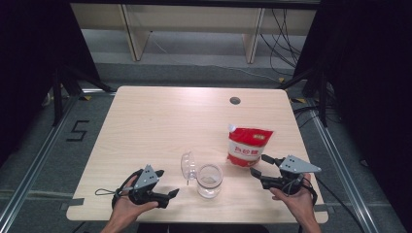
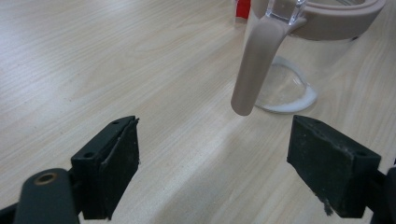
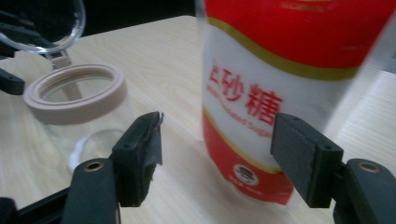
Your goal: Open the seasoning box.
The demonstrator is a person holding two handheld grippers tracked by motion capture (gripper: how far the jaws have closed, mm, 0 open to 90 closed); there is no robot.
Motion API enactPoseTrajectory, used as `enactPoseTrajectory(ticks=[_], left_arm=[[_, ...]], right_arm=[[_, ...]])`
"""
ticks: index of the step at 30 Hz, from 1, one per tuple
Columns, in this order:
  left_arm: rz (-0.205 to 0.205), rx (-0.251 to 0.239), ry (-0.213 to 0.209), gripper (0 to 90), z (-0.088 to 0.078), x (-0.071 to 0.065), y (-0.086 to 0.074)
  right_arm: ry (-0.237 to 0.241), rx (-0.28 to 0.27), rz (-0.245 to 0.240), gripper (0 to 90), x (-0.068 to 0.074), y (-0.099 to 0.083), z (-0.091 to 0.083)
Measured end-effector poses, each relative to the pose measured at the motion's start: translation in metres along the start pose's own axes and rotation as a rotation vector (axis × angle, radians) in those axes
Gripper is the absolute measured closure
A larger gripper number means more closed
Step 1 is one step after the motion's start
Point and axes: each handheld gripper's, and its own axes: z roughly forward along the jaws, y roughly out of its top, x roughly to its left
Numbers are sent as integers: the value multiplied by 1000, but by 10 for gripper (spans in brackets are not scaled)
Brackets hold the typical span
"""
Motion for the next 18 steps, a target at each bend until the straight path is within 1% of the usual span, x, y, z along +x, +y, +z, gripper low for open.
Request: enactPoseTrajectory(ticks=[1,2,3,5,6,7,8,9,10,11,12,13,14,15,16,17,18], left_arm=[[5,7,-2,164,-1,1,0],[-9,8,2,164,-1,-1,0],[-20,4,-1,164,-1,-2,0],[5,2,-9,164,-1,-2,1],[12,2,-10,164,-1,-1,1],[-17,1,-9,164,-1,-3,0],[-7,0,-5,164,-1,-2,0],[12,0,-8,164,-1,-1,1],[8,-1,-8,164,-1,-1,1],[9,-1,-8,164,-1,-1,1],[8,-2,-8,164,-1,-1,1],[8,-1,-8,164,-1,-1,1],[7,-1,-8,164,-1,-1,1],[8,-3,-8,164,-1,-1,1],[8,-3,-8,164,-1,-1,1],[8,-1,-12,164,-1,-1,1],[3,-7,-14,164,-1,-2,1]], right_arm=[[-2,5,9,331,-1,-1,-2],[-8,10,29,323,-2,-2,-3],[-18,-5,11,313,-5,-3,-2],[-25,-9,35,304,-8,-5,-3],[-20,7,40,292,-9,-6,-4],[-34,1,51,278,-9,-7,-4],[-34,18,69,276,-9,-8,-4],[-31,6,45,275,-12,-8,-3],[-34,-4,34,272,-14,-9,-2],[-33,-2,39,270,-14,-10,-2],[-27,7,63,269,-14,-10,-3],[-40,3,37,268,-15,-10,-3],[-40,6,35,267,-16,-10,-2],[-38,22,67,267,-13,-11,-3],[-35,19,65,267,-14,-11,-3],[-31,23,77,267,-13,-11,-3],[-32,11,53,267,-16,-11,-2]])
